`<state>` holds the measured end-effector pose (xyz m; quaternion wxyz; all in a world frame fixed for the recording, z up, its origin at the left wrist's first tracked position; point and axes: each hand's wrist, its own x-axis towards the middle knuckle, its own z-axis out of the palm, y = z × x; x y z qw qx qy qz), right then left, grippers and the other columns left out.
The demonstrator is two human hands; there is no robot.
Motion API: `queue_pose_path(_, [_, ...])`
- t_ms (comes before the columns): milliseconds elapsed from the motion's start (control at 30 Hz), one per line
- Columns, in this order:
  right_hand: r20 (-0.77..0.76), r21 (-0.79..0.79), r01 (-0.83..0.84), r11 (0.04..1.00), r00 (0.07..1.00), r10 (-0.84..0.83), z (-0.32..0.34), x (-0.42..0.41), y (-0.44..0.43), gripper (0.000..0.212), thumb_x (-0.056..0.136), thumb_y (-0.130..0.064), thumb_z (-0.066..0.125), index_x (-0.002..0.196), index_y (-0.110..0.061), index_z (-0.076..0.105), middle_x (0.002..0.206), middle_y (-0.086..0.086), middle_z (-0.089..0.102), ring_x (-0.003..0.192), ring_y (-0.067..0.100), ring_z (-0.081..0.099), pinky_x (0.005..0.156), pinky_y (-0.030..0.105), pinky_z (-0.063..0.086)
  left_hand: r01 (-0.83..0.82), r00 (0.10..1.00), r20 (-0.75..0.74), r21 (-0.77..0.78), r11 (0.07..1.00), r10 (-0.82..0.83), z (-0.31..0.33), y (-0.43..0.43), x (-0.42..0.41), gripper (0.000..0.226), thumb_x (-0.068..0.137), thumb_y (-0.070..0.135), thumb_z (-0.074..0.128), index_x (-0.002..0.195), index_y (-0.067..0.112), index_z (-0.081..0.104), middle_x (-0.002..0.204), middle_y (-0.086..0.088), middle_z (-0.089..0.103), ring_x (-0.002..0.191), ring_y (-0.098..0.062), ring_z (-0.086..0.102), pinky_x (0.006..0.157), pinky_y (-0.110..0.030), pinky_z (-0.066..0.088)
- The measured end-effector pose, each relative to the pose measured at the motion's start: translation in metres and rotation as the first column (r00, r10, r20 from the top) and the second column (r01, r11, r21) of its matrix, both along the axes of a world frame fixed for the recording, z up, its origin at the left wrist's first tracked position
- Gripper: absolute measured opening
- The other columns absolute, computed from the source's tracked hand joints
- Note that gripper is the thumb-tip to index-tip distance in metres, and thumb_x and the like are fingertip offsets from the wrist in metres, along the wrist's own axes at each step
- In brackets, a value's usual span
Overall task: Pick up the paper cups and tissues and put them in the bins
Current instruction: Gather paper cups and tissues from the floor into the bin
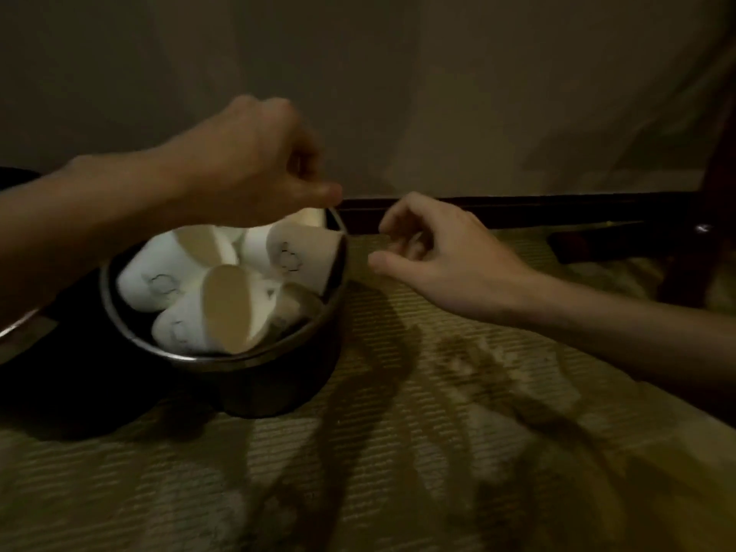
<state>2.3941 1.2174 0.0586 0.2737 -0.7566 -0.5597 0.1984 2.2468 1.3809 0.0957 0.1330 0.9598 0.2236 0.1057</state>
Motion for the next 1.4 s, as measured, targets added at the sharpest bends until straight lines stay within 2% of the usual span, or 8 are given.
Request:
queue_pose_path(200, [-0.079,-0.196,0.165,0.967,0.98,-0.183,0.022,0.067,-0.147,0.021,0.08,-0.039,0.071,0.074,-0.02,0.064,0.058,-0.014,0.055,0.054,-0.002,0.05,0.051,0.021,0.042,0.395,0.914,-0.071,-0.074,0.916,-0.4,0.016,-0.119,0.107,0.044,0.076,0.065,0.047,0.065,0.025,0.059,0.065,0.018,0.06,0.06,0.001,0.056,0.049,-0.025,0.036])
queue_pose_path(467, [-0.077,-0.219,0.529,0.82,0.828,-0.555,-0.016,0.138,-0.374,0.009,0.084,-0.039,0.064,0.083,-0.03,0.065,0.072,-0.015,0.064,0.064,0.001,0.06,0.055,0.015,0.043,0.7,0.677,-0.177,-0.147,0.699,-0.715,-0.046,-0.34,0.252,0.038,0.09,0.061,0.045,0.071,0.029,0.05,0.074,0.009,0.053,0.07,-0.01,0.053,0.055,-0.029,0.039])
queue_pose_path(700, [-0.149,-0.185,0.81,0.556,0.536,-0.831,-0.109,0.238,-0.516,0.01,0.09,-0.01,0.064,0.095,-0.019,0.062,0.074,-0.015,0.06,0.065,-0.013,0.057,0.06,0.002,0.039,0.492,0.773,-0.143,-0.481,0.726,-0.618,-0.132,-0.495,0.386,0.028,0.091,0.049,0.059,0.103,0.026,0.066,0.089,0.006,0.065,0.088,-0.014,0.062,0.075,-0.031,0.052])
queue_pose_path(833, [-0.312,-0.192,0.911,0.366,0.297,-0.903,-0.16,0.307,-0.558,0.023,0.095,-0.025,0.059,0.118,-0.02,0.06,0.099,-0.003,0.062,0.08,0.007,0.061,0.056,0.004,0.042,0.296,0.858,-0.151,-0.633,0.715,-0.49,-0.17,-0.539,0.448,0.039,0.093,0.043,0.06,0.126,0.024,0.056,0.116,0.0,0.063,0.098,-0.015,0.058,0.076,-0.027,0.043])
queue_pose_path(1000, [-0.375,-0.248,0.943,0.221,0.117,-0.92,-0.198,0.394,-0.572,0.053,0.094,-0.041,0.058,0.138,-0.013,0.048,0.13,0.006,0.058,0.106,0.019,0.058,0.078,0.027,0.046,0.018,0.962,-0.184,-0.695,0.719,-0.202,-0.207,-0.556,0.523,0.056,0.09,0.042,0.063,0.138,0.023,0.042,0.132,-0.008,0.051,0.106,-0.023,0.053,0.076,-0.03,0.047])
queue_pose_path(1100, [-0.391,-0.289,0.942,0.173,0.049,-0.919,-0.216,0.434,-0.569,0.06,0.093,-0.042,0.06,0.136,-0.004,0.045,0.127,0.012,0.058,0.112,0.026,0.056,0.078,0.029,0.041,-0.125,0.981,-0.194,-0.702,0.701,-0.019,-0.231,-0.551,0.56,0.06,0.089,0.045,0.063,0.137,0.018,0.04,0.136,-0.012,0.047,0.109,-0.024,0.052,0.071,-0.03,0.044])
queue_pose_path(1233, [-0.378,-0.334,0.935,0.124,-0.013,-0.926,-0.239,0.468,-0.565,0.06,0.089,-0.046,0.064,0.124,0.002,0.055,0.103,0.012,0.057,0.097,0.026,0.059,0.062,0.027,0.037,-0.23,0.964,-0.255,-0.67,0.706,0.073,-0.264,-0.545,0.59,0.084,0.084,0.059,0.062,0.145,0.011,0.03,0.141,-0.013,0.045,0.123,-0.032,0.05,0.089,-0.038,0.048])
queue_pose_path(1400, [-0.346,-0.308,0.941,0.141,0.028,-0.938,-0.257,0.484,-0.556,0.064,0.081,-0.051,0.07,0.121,-0.001,0.06,0.117,0.014,0.064,0.107,0.029,0.061,0.076,0.032,0.049,-0.234,0.969,-0.226,-0.726,0.647,0.097,-0.282,-0.555,0.604,0.09,0.075,0.054,0.075,0.144,0.013,0.034,0.133,-0.009,0.051,0.108,-0.025,0.055,0.078,-0.034,0.049])
